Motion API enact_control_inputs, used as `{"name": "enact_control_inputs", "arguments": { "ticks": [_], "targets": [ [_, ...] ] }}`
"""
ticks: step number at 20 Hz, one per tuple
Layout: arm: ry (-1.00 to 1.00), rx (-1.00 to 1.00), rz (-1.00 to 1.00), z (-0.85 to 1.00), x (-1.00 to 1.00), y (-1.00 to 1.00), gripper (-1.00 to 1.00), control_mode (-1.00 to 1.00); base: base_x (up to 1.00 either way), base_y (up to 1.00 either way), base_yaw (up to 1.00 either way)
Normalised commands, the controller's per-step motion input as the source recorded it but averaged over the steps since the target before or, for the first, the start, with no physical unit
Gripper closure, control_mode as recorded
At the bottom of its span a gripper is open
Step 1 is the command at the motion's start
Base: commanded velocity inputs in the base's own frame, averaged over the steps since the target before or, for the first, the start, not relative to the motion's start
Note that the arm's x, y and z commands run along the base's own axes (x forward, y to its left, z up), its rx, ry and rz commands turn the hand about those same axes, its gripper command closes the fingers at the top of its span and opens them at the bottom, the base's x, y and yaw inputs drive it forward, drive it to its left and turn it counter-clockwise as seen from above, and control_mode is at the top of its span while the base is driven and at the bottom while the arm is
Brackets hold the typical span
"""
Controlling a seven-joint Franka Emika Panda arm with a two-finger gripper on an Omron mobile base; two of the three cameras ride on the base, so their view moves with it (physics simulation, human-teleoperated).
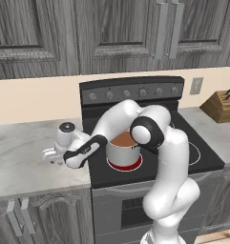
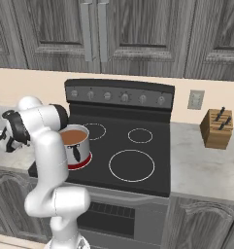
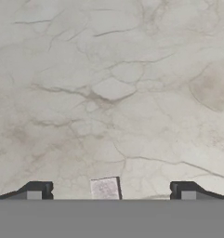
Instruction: Pick up the sugar cube(s) and place them in the saucepan with hot chocolate.
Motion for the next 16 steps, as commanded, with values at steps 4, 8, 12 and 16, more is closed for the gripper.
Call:
{"name": "enact_control_inputs", "arguments": {
  "ticks": [4,8,12,16],
  "targets": [
    [0.0,0.0,0.0,-0.08,0.0,0.0,-1.0,-1.0,0.0,0.0,0.0],
    [0.0,0.0,0.0,-0.14,0.0,0.0,-1.0,-1.0,0.0,0.0,0.0],
    [0.0,0.0,0.0,-0.22,0.0,0.0,-1.0,-1.0,0.0,0.0,0.0],
    [0.0,0.0,0.0,-0.06,0.0,0.01,-1.0,-1.0,0.0,0.0,0.0]
  ]
}}
